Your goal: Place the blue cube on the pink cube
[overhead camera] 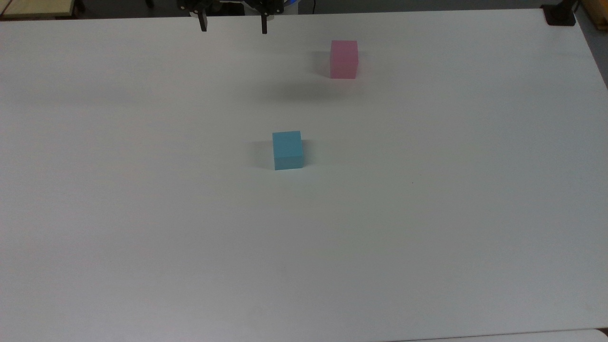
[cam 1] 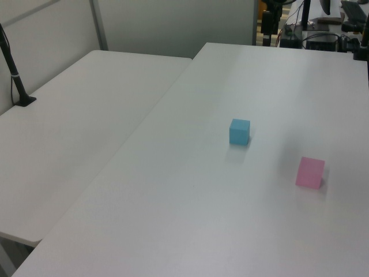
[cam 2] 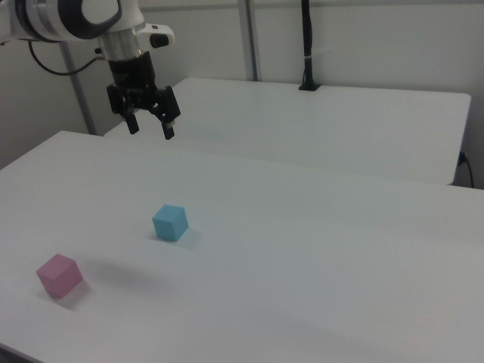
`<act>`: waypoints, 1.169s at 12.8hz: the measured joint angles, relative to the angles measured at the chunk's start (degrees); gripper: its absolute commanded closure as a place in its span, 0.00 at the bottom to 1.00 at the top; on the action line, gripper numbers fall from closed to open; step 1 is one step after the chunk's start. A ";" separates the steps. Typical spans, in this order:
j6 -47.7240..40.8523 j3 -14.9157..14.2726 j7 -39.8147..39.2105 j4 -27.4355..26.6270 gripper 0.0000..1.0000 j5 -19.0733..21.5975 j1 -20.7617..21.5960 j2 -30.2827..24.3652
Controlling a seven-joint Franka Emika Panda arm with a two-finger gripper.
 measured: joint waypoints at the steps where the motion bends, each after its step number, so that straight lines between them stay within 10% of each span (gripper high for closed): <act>1: 0.00 0.00 0.00 0.00 0.00 0.00 0.01 0.00; 15: -0.03 0.08 0.00 -0.19 0.00 0.01 0.79 0.18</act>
